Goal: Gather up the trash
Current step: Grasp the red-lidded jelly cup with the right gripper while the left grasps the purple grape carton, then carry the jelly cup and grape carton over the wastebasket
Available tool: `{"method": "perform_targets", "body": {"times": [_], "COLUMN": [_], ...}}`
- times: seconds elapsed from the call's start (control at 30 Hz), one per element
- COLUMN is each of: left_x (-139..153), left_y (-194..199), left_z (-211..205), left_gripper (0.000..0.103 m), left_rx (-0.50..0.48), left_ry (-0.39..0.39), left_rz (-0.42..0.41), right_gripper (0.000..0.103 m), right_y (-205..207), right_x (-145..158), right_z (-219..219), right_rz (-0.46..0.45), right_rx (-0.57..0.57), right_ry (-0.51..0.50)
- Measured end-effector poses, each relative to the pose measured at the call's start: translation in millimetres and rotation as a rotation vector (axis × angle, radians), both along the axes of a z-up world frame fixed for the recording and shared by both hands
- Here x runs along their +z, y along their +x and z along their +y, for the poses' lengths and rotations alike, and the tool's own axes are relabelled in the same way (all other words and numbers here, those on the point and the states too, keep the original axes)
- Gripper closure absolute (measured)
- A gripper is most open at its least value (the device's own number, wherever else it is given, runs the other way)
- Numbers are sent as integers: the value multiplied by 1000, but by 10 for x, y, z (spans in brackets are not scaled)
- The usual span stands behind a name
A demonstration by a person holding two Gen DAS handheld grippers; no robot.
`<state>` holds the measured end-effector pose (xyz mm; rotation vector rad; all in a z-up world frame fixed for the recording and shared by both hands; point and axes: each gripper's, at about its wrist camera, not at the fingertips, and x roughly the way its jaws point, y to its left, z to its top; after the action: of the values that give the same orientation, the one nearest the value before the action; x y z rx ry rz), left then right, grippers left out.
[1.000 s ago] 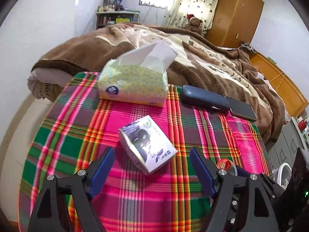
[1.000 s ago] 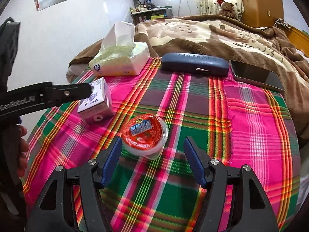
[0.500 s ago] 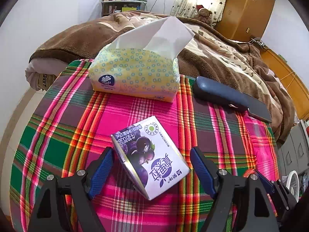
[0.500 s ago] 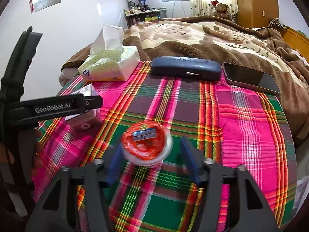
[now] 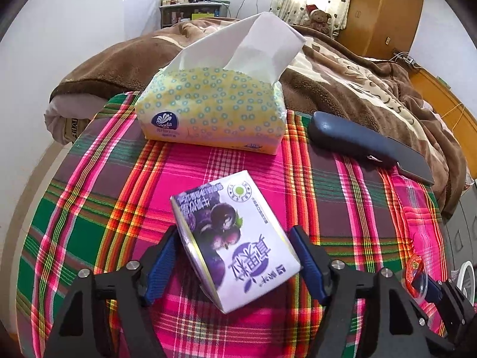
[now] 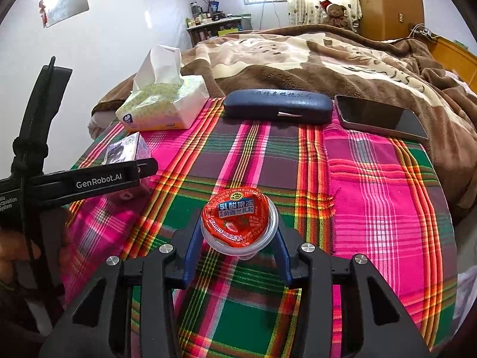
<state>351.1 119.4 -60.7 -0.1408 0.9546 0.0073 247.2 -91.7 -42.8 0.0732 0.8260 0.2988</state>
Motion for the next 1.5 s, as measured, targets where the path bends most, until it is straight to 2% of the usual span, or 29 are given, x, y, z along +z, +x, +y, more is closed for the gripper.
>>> {"method": "perform_targets", "body": {"times": [0.2,0.37,0.83,1.5], "left_x": [57,105,395,1016], "left_y": [-96,-209,-686,-1586], "left_z": [-20,-17,-220,-1000], "left_gripper": [40,41,41,41], "left_rx": [-6,-10,-73,-230], "left_ry": [10,19,-16,-27], "left_rz": [-18,-32,-94,-246], "right_gripper": [60,60,60,60], "right_y": [-10,-49,-286,-892], "right_x": [0,32,272,592], "right_z": [-46,-80,-310,-1098], "right_rz": [1,-5,-66,-166], "right_rx": [-17,-26,-70,-217], "right_ry": [7,12,26,35]}}
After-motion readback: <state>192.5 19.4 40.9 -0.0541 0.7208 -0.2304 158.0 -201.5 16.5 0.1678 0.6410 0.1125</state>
